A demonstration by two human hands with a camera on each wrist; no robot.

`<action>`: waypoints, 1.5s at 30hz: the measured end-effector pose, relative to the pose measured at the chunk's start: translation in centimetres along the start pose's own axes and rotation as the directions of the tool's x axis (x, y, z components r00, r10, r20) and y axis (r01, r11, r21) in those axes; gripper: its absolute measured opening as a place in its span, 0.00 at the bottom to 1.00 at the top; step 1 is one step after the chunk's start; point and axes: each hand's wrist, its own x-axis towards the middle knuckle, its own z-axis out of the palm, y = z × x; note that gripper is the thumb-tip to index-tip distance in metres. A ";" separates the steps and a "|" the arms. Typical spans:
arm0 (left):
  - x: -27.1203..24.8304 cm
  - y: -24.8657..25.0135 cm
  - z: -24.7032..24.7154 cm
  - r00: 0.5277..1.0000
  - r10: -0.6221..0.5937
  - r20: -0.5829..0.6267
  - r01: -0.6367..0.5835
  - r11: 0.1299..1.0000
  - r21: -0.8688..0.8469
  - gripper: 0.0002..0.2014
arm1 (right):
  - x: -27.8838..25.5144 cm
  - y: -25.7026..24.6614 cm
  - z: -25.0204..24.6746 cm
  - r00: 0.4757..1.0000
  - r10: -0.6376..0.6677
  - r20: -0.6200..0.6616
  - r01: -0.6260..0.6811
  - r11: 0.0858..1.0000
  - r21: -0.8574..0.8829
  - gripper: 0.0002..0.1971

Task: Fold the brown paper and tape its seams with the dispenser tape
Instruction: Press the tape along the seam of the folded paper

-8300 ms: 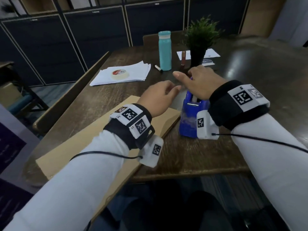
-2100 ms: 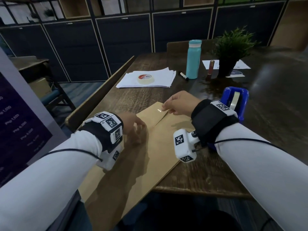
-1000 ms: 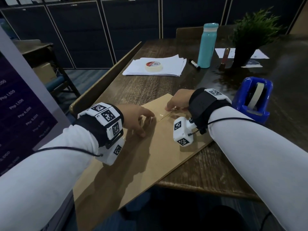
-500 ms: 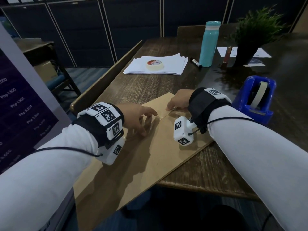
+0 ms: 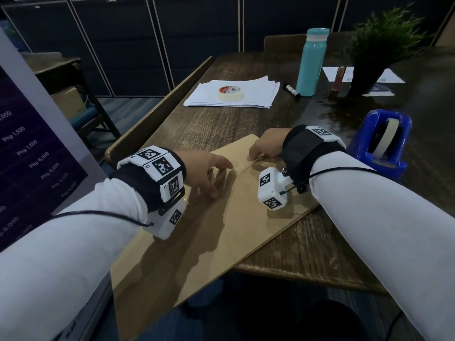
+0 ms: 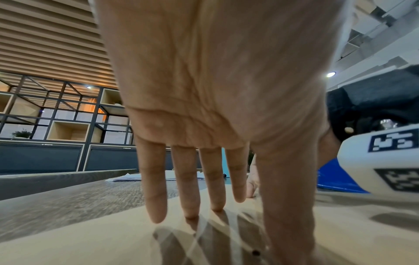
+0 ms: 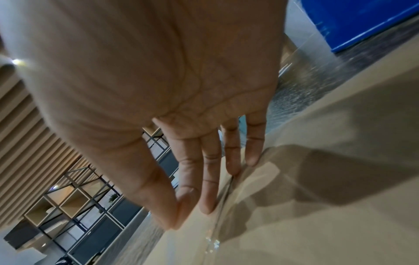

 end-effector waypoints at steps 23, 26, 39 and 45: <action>-0.3 0.4 0.0 1.000 -0.004 0.005 0.004 0.995 0.100 0.37 | -0.3 -0.4 0.6 0.999 -0.011 -0.031 0.009 0.999 -0.048 0.23; -0.5 0.6 0.0 1.000 0.001 0.003 -0.002 0.992 0.124 0.35 | -0.2 -0.4 0.7 0.999 -0.006 -0.041 0.005 0.999 -0.040 0.24; 0.6 3.1 1.0 0.999 -0.040 -0.014 0.043 0.919 0.391 0.36 | -0.1 -0.3 0.8 0.999 -0.009 -0.049 0.007 0.999 -0.044 0.26; 0.3 3.2 1.8 0.998 0.015 -0.068 0.012 0.927 0.376 0.28 | 0.1 -0.2 1.0 0.998 -0.012 -0.061 0.007 0.997 -0.072 0.25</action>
